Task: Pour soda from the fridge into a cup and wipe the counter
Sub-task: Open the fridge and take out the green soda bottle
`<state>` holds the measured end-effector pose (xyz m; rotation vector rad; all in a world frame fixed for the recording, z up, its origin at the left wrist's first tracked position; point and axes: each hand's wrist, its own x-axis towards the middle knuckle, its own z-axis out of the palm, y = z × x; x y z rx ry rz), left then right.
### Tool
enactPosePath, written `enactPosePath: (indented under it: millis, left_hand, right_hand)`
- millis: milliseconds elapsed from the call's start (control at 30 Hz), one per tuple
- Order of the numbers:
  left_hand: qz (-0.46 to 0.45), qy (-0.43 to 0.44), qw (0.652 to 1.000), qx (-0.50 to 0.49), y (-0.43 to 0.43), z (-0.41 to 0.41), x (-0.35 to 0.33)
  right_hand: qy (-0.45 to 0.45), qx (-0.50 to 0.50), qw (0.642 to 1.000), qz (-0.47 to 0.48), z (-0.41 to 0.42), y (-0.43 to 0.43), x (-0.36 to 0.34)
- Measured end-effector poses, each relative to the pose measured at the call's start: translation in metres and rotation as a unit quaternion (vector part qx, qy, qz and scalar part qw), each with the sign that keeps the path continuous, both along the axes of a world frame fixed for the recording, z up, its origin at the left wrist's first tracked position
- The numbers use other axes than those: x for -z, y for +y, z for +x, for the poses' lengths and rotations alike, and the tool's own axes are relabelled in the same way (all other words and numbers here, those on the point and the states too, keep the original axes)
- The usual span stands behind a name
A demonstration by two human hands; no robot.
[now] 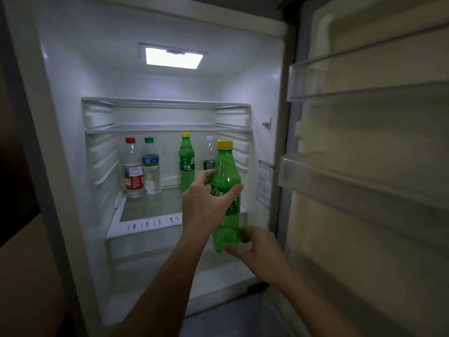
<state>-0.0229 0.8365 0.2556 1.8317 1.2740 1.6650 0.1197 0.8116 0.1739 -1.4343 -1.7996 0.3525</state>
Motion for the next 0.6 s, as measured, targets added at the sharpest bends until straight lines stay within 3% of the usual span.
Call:
enactPosePath:
  millis: [333, 600]
  left_hand:
    - [-0.008, -0.006, 0.999, 0.036, -0.119, 0.051, 0.010]
    - [-0.038, -0.044, 0.996, 0.066, -0.174, 0.069, 0.020]
  right_hand:
    - [0.044, -0.031, 0.998, -0.016, 0.047, -0.108, 0.018]
    - [0.023, 0.005, 1.000, 0.003, 0.074, -0.183, 0.021]
